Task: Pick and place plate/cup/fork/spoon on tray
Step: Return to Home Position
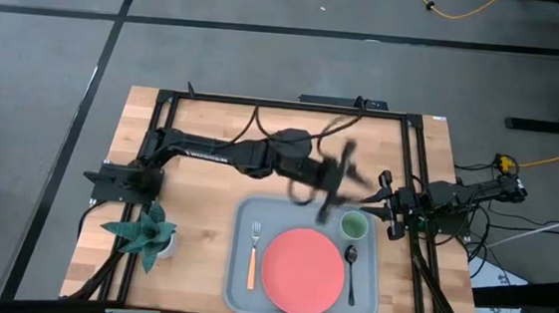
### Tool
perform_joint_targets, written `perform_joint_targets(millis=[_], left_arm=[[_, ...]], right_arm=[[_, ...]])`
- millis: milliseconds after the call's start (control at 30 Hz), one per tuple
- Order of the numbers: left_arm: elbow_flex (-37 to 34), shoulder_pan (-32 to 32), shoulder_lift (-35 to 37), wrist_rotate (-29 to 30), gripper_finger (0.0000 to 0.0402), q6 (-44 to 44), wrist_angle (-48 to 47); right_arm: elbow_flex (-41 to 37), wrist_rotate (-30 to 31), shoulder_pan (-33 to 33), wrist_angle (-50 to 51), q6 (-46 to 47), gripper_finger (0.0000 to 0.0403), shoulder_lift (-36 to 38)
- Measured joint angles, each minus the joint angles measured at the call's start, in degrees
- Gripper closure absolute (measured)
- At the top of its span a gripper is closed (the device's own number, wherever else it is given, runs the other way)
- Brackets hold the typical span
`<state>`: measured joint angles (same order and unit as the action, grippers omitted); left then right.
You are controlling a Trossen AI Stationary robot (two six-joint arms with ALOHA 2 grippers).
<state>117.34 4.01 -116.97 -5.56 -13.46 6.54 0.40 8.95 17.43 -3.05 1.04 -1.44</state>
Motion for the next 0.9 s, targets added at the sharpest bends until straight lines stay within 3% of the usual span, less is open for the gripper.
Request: perform_joint_targets(millis=[67,133,200,333,400,533,700,833,900], left_arm=[[-0.02,-0.47,-0.04,-14.1,0.0285,-5.21,3.17],[-0.01,-1.55,0.08,-17.33,0.0285,-7.06,4.57],[-0.02,-3.29,0.07,-11.86,0.0285,-4.31,4.78],[-0.27,-5.4,0.09,10.3,0.0285,5.55,1.52],[-2.36,-5.72,0.24,15.17,0.0285,8.74,-0.48],[-8.09,-5.51,1.96,12.43,0.0285,6.58,-1.52],[-20.4,-5.38,13.2,4.23,0.0285,1.46,0.43],[-36.5,-6.42,23.32,7.15,0.0285,3.74,1.68],[-45.26,-7.11,29.81,9.39,0.0285,3.9,7.42]], right_arm=[[0.0,0.0,-0.01,0.01,0.0,0.032,0.0],[0.0,0.0,0.0,0.02,0.0,0.032,-0.01],[0.0,-0.01,0.0,0.0,0.0,0.032,0.0],[0.0,0.0,-0.02,0.0,0.0,0.032,-0.01],[0.0,0.0,0.0,0.0,0.0,0.032,0.0],[0.0,0.0,-0.01,0.0,0.0,0.032,0.0],[0.0,0.0,-0.02,-0.02,0.0,0.032,-0.01],[0.0,0.0,0.0,0.02,0.0,0.032,-0.01],[0.0,0.0,0.0,0.01,0.0,0.032,-0.01]])
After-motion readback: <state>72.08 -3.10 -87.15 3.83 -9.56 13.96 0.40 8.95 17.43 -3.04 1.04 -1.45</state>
